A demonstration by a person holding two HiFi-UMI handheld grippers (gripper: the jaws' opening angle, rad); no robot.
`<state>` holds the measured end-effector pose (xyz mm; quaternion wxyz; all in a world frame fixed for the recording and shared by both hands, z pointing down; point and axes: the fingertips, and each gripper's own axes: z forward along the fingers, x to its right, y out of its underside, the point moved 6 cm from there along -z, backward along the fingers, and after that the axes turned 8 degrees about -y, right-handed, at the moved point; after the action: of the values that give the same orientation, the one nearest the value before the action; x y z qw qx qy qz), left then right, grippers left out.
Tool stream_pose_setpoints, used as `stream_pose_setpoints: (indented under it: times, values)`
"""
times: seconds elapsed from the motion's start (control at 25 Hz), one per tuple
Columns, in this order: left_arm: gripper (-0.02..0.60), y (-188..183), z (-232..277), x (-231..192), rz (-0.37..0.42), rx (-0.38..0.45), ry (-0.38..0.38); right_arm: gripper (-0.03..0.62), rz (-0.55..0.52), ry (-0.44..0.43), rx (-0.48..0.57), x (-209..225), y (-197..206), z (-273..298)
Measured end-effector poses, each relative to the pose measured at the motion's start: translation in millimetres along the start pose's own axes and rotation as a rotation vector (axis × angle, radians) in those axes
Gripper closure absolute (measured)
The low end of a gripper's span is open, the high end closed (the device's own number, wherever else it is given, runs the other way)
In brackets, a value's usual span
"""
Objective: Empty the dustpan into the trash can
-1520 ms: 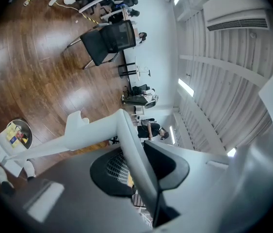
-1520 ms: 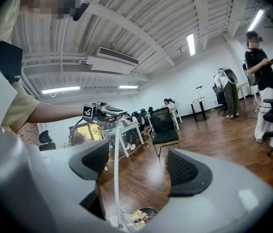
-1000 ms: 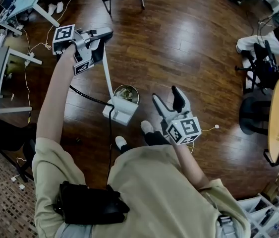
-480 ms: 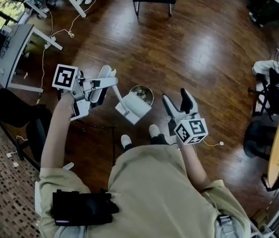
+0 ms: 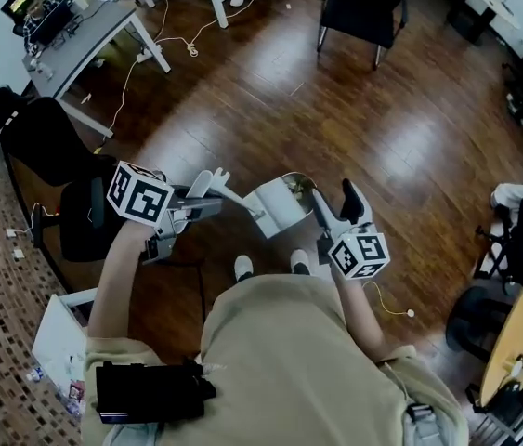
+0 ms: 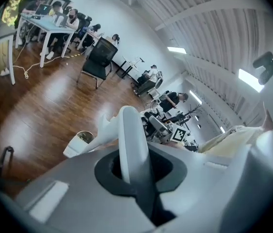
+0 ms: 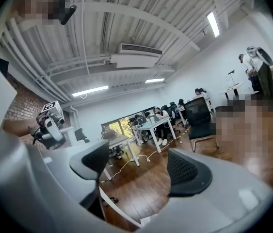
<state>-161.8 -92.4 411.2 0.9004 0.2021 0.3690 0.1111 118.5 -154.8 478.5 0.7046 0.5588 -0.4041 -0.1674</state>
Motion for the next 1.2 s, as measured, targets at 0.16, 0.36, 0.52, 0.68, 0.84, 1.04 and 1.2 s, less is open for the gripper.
stream_pose_setpoints:
  times: [0.16,0.36,0.52,0.68,0.84,1.04,1.2]
  values:
    - [0.561,28.5,-36.4,1.2,0.038,0.034,-0.079,0.229,-0.020,-0.077,-0.026,-31.0,2.0,25.4]
    - [0.561,71.1,-63.6,-12.9,0.061,0.052,-0.167,0.232,-0.045,-0.157,-0.057,-67.3,9.6,49.2]
    - [0.560,109.0,-67.1,-55.8,0.132,0.007,-0.291,0.233,-0.051,-0.201,-0.089,-94.4,22.0,63.4]
    - [0.555,161.9,-44.5,-126.3,0.250,-0.088,-0.430,0.234,-0.058,-0.230,-0.124,-119.0,37.0,69.2]
    - [0.549,203.0,-22.9,-194.2,0.296,-0.141,-0.521,0.235,-0.072,-0.229,-0.154,-129.1,45.4,69.9]
    - [0.548,224.5,-17.0,-236.6,0.269,-0.133,-0.522,0.235,-0.079,-0.192,-0.173,-129.2,49.1,66.1]
    - [0.546,232.5,-17.4,-256.6,0.244,-0.105,-0.520,0.235,-0.074,-0.163,-0.185,-130.5,52.5,65.7]
